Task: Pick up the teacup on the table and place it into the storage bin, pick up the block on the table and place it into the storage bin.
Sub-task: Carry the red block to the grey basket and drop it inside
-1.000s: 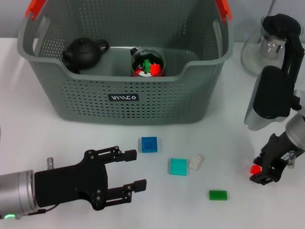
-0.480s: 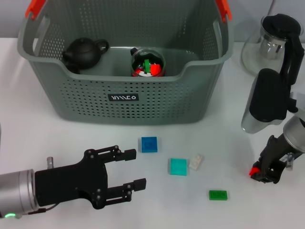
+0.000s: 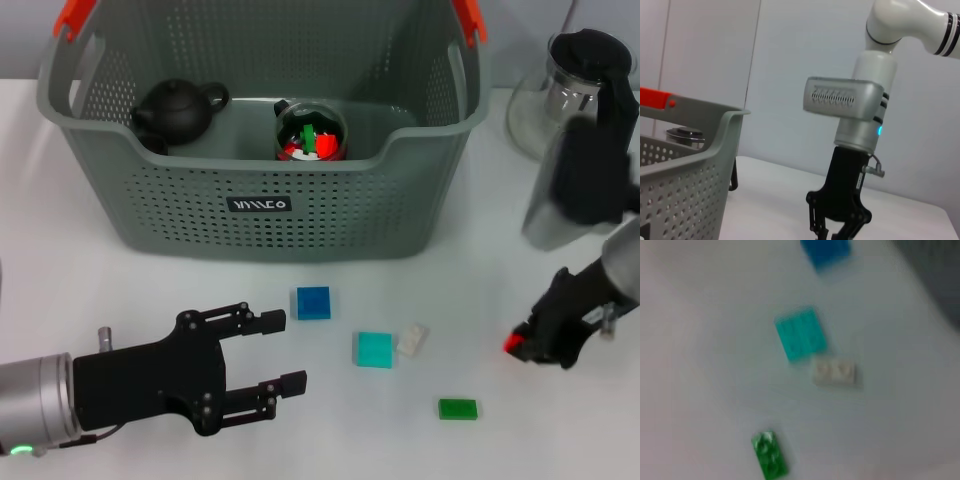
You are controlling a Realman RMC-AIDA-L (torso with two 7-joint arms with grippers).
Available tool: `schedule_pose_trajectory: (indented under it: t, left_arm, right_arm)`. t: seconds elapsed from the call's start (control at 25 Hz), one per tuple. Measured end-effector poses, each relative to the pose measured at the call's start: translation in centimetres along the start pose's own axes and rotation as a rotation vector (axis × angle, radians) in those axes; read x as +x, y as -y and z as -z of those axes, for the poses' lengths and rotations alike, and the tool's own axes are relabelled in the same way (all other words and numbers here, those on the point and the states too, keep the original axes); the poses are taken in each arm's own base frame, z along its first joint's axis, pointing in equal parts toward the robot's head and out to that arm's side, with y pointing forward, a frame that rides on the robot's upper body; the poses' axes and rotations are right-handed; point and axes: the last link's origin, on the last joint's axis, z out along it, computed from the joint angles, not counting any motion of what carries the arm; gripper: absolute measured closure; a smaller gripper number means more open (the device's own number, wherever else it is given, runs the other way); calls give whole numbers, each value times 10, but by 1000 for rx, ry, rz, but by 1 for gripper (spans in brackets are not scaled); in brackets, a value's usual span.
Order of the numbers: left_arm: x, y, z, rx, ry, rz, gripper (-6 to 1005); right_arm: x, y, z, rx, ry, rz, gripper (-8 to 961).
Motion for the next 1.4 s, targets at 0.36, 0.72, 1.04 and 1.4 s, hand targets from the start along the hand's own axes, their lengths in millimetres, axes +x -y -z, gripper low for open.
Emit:
schedule_pose_trajectory:
  t: [0.36,0.72,1.04,1.4]
  left_arm:
    - [1,1,1,8,-5,3,309]
    - [5,6,-1,8,-7,-11,309]
    - [6,5,-3,2,-11,-12,309]
    - [6,5,-3,4,-15,-9,309]
  right_arm:
    - [41,-6,60,-189,675,16,783]
    - [31,-19,115,-206,1176,146,783]
    - [-58,11,184,-75,1239,139,783]
    - [-158,48,180,183,883,-141,783]
